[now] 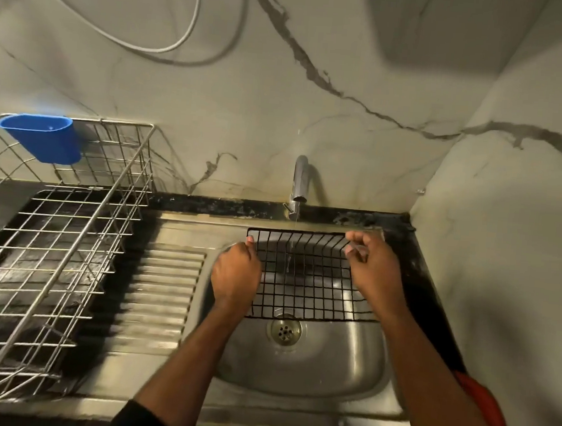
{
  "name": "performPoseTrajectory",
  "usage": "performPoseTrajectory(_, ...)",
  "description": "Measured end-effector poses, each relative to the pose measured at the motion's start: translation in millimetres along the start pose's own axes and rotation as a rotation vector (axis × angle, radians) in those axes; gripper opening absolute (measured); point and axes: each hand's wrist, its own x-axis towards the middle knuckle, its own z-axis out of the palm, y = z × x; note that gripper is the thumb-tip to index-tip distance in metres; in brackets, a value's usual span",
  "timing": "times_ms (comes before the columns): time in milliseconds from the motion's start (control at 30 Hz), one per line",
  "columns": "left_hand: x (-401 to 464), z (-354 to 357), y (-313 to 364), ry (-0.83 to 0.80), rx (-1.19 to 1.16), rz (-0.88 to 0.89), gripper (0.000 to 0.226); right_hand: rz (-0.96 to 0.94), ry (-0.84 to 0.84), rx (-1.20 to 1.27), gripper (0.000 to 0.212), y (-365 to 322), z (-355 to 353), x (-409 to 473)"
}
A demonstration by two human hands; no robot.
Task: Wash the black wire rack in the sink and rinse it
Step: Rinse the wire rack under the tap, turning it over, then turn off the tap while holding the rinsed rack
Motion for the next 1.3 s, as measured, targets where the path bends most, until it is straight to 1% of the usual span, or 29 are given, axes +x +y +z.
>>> performPoseTrajectory(67, -2.3, -7.0, -7.7, 0.018, -0.023, -0.044, 0.050, -0.040, 0.050, -0.170, 0.032, 1.0, 4.1, -3.2)
performPoseTrajectory(133, -3.3, -20.1, -17.8, 0.021, -0.062, -0.083, 0.055, -0.064, 0.072, -0.351, 0.042, 6.5, 7.0, -5.6)
performPoseTrajectory(167, -2.1, -25.4, -26.9, 0.019, -0.084, -0.097, 0.058, -0.049, 0.036, -0.411, 0.046, 9.2, 9.8, -5.9)
performPoseTrajectory(200, -0.6, -28.9, -36.1, 0.017, -0.106, -0.111, 0.060, 0.008, -0.034, -0.428, 0.047, 10.3, 12.4, -5.7)
performPoseTrajectory(233, -0.8, -33.8, -44.9, 0.026, -0.129, -0.121, 0.061, 0.088, -0.123, -0.391, 0.045, 7.7, 16.9, -6.3)
performPoseTrajectory(267, -1.4, -38.1, -53.6, 0.031, -0.153, -0.128, 0.063, 0.160, -0.200, -0.297, 0.042, 2.5, 21.4, -7.9)
performPoseTrajectory(333, -2.7, -45.7, -71.3, 0.065, -0.205, -0.137, 0.070, 0.221, -0.265, -0.063, 0.036, -10.6, 31.9, -13.5)
performPoseTrajectory(400, -6.9, -57.0, -83.8, 0.127, -0.257, -0.150, 0.067, 0.212, -0.269, 0.072, 0.038, -24.4, 43.5, -18.1)
performPoseTrajectory(467, -16.0, -71.3, -87.2, 0.195, -0.317, -0.142, 0.060, 0.221, -0.251, 0.142, 0.042, -37.4, 53.7, -21.6)
performPoseTrajectory(533, -25.7, -85.3, -86.4, 0.275, -0.383, -0.125, 0.059, 0.232, -0.253, 0.239, 0.043, -49.8, 61.6, -26.7)
performPoseTrajectory(600, -31.8, -96.6, -84.8, 0.358, -0.352, -0.107, 0.059, 0.291, -0.296, 0.431, 0.059, -65.1, 64.1, -33.6)
performPoseTrajectory(633, -34.0, -100.4, -83.8, 0.377, -0.336, -0.103, 0.056, 0.319, -0.317, 0.521, 0.068, -70.8, 64.9, -36.7)
performPoseTrajectory(700, -37.6, -110.1, -81.1, 0.397, -0.375, -0.087, 0.047, 0.356, -0.326, 0.676, 0.079, -81.2, 67.3, -41.4)
performPoseTrajectory(767, -39.4, -118.8, -79.0, 0.434, -0.459, -0.047, 0.043, 0.392, -0.297, 0.829, 0.085, -87.2, 69.8, -40.9)
performPoseTrajectory(800, -40.4, -124.0, -77.7, 0.463, -0.493, -0.014, 0.044, 0.398, -0.279, 0.911, 0.086, -88.8, 70.1, -39.2)
performPoseTrajectory(867, -41.2, -134.6, -75.2, 0.513, -0.568, 0.088, 0.055, 0.407, -0.238, 1.097, 0.088, -94.0, 67.3, -31.5)
performPoseTrajectory(933, -39.9, -148.2, -69.0, 0.504, -0.771, 0.178, 0.065, 0.378, -0.233, 1.235, 0.081, -101.1, 59.0, -18.6)
performPoseTrajectory(1000, -34.3, -164.2, -61.1, 0.476, -1.056, 0.160, 0.072, 0.285, -0.307, 1.248, 0.073, -110.7, 51.1, -5.6)
performPoseTrajectory(1067, -24.8, -182.3, -54.6, 0.471, -1.234, 0.098, 0.068, 0.211, -0.389, 1.196, 0.073, -122.8, 46.2, 3.3)
performPoseTrajectory(1133, -15.6, -200.1, -49.1, 0.457, -1.308, 0.051, 0.067, 0.140, -0.464, 1.106, 0.069, -134.8, 40.6, 10.3)
performPoseTrajectory(1200, -8.8, -220.2, -48.9, 0.430, -1.377, -0.013, 0.061, 0.049, -0.555, 0.990, 0.071, -146.7, 34.5, 14.7)
performPoseTrajectory(1233, -4.4, -228.4, -52.9, 0.407, -1.373, -0.041, 0.056, 0.002, -0.588, 0.935, 0.073, -152.7, 31.0, 15.9)
performPoseTrajectory(1300, 3.1, -240.7, -62.2, 0.284, -1.286, -0.104, 0.054, -0.089, -0.626, 0.837, 0.065, -163.4, 26.7, 15.3)
